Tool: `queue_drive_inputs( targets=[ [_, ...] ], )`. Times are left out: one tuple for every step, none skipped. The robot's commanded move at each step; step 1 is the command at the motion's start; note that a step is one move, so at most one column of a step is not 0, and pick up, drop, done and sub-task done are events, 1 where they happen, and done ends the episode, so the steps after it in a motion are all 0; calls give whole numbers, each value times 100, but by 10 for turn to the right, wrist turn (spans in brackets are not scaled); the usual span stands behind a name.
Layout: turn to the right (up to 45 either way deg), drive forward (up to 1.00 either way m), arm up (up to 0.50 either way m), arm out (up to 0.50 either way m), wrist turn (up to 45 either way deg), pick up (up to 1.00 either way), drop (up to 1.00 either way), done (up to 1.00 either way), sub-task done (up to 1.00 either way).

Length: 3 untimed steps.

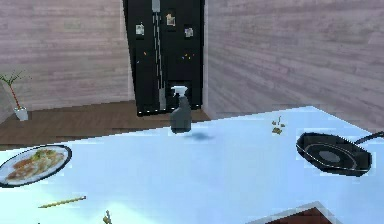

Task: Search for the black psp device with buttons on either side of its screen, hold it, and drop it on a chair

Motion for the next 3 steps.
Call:
queue_drive_inputs(
  targets=[
    [0, 0, 0, 0, -450, 0, 0, 0, 0],
    [0, 0, 0, -36, 0, 0, 0, 0, 0],
    [-450, 0, 0, 0, 0, 0, 0, 0, 0]
  ],
)
